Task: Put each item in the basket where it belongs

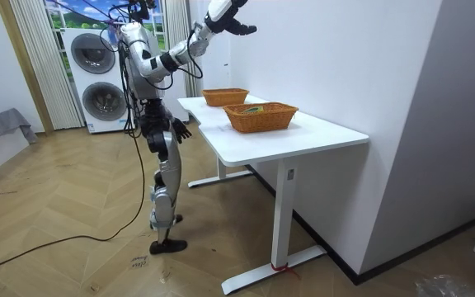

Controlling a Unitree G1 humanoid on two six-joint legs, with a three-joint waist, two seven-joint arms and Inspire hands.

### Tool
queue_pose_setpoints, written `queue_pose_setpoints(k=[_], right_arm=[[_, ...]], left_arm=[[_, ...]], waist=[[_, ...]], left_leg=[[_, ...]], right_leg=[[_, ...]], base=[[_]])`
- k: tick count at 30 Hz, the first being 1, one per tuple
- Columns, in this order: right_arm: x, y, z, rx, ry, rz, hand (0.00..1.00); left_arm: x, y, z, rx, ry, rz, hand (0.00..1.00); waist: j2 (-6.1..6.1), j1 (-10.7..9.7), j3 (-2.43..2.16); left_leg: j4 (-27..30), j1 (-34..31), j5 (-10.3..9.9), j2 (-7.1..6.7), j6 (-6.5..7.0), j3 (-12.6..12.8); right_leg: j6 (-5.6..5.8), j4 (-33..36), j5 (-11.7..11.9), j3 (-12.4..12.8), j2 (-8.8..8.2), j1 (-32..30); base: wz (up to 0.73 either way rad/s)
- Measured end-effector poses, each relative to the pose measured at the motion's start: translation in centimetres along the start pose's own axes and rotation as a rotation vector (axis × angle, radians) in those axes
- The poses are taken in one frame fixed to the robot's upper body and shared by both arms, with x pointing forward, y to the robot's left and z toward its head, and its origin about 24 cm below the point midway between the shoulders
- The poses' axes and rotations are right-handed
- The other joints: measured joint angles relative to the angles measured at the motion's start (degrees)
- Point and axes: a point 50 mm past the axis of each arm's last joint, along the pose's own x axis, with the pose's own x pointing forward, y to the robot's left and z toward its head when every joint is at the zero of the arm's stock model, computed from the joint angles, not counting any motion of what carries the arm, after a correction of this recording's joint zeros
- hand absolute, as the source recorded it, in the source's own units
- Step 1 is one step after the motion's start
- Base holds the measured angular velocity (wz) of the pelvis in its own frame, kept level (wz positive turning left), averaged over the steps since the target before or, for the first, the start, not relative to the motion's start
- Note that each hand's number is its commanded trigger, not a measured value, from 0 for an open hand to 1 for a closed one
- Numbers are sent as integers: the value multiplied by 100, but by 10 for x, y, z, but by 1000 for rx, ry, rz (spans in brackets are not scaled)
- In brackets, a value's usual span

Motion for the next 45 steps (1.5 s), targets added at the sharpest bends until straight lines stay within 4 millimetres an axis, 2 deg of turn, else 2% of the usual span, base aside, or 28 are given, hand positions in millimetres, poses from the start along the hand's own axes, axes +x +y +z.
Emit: queue_pose_setpoints(k=[3, 6, 10, 11, 16, 18, 19, 23, 25, 27, 31, 33, 34, 36, 37, 39, 40, 42, 43, 45], right_arm=[[-7, -20, -13, 12, 47, -94, 0], [-10, -33, -21, 39, 84, -171, 0], [-20, -51, -37, 47, 157, -243, 0], [-25, -56, -47, 57, 205, -261, 0], [-55, -69, -78, 154, 421, -351, 0], [-70, -73, -101, 222, 576, -428, 0], [-74, -74, -106, 240, 614, -445, 0], [-114, -79, -133, 332, 841, -546, 0], [-134, -79, -146, 336, 941, -604, 0], [-161, -80, -164, 336, 1092, -681, 0], [-200, -84, -184, 367, 1286, -797, 0], [-235, -87, -192, 330, 1399, -833, 0], [-245, -87, -194, 308, 1431, -833, 0], [-283, -87, -196, 238, 1548, -838, 0], [-292, -87, -196, 223, 1577, -838, 0], [-326, -82, -194, 187, 1696, -842, 0], [-335, -81, -193, 170, 1727, -832, 0], [-366, -77, -188, 124, 1828, -752, 0], [-372, -74, -187, 126, 1850, -720, 0], [-392, -67, -181, 93, 1931, -541, 0]], left_arm=[[-1, 3, -5, -9, 11, 23, 0], [0, 5, -8, -12, 24, 49, 0], [-2, 8, -13, -12, 35, 72, 0], [-2, 9, -15, -14, 42, 79, 0], [-3, 9, -15, -16, 45, 98, 0], [-4, 8, -16, -15, 46, 100, 0], [-4, 7, -15, -15, 45, 101, 0], [-4, 6, -15, -7, 43, 102, 0], [-5, 5, -14, -3, 39, 97, 0], [-5, 5, -14, -3, 36, 94, 0], [-4, 5, -13, -13, 37, 91, 0], [-6, 2, -18, -24, 62, 74, 0], [-6, 0, -18, -22, 68, 64, 0], [-8, -5, -22, -20, 91, 33, 0], [-9, -6, -23, -19, 97, 29, 0], [-10, -11, -25, -22, 113, 12, 0], [-10, -12, -25, -23, 116, 7, 0], [-11, -18, -26, -24, 129, -20, 0], [-11, -19, -28, -22, 137, -26, 0], [-13, -21, -32, -3, 156, -39, 0]], waist=[[-11, -28, 2], [-16, -109, 12], [-38, -105, 14], [-56, -137, 40], [-38, -217, 36], [7, -258, 36], [20, -263, 38], [139, -314, 2], [194, -341, 9], [268, -391, -22], [286, -403, -13], [275, -396, -12], [294, -398, -3], [299, -368, -8], [321, -362, -3], [349, -340, 1], [351, -323, 1], [372, -291, -1], [393, -264, 3], [395, -233, -9]], left_leg=[[-1, -1, -8, 11, -13, 5], [-4, 40, -17, 13, -22, 34], [-20, 75, -33, 19, -27, 102], [-20, 86, -38, 21, -30, 105], [-31, 41, -52, 27, -31, 135], [-34, 63, -69, 30, -29, 142], [-40, 61, -70, 29, -29, 143], [-94, 30, -71, 31, -30, 141], [-96, 28, -71, 30, -30, 135], [-99, 51, -71, 29, -31, 128], [-88, 66, -73, 21, -34, 102], [-87, 68, -74, 15, -35, 81], [-86, 67, -74, 16, -35, 80], [-88, 75, -74, 16, -36, 75], [-87, 73, -74, 16, -36, 75], [-84, 76, -74, 15, -36, 77], [-85, 80, -74, 14, -36, 78], [-85, 82, -75, 6, -35, 54], [-85, 81, -76, 4, -35, 34], [-85, 86, -88, 0, -40, 10]], right_leg=[[-1, -1, -1, -23, 8, 1], [-3, -13, -2, -10, 12, 6], [-16, -95, 3, 77, 39, 38], [-16, -107, 3, 81, 41, 63], [-17, -118, 2, 92, 45, 4], [-17, -119, 2, 92, 48, 7], [-17, -120, 2, 90, 48, 4], [-17, -171, 3, 83, 53, 29], [-17, -171, 3, 83, 54, 28], [-16, -169, 1, 84, 54, 54], [-21, -186, -28, 88, 52, 96], [-15, -183, -53, 105, 51, 99], [-15, -185, -53, 107, 51, 100], [-16, -176, -53, 88, 51, 114], [-16, -173, -53, 84, 51, 111], [-17, -177, -55, 77, 46, 100], [-16, -179, -57, 79, 46, 88], [-10, -171, -74, 77, 37, 87], [-10, -167, -78, 82, 37, 82], [-10, -169, -86, 72, 38, 85]], base=[[-4], [-8], [-10], [0], [-2], [0], [0], [0], [0], [0], [4], [5], [3], [0], [0], [0], [0], [4], [3], [0]])
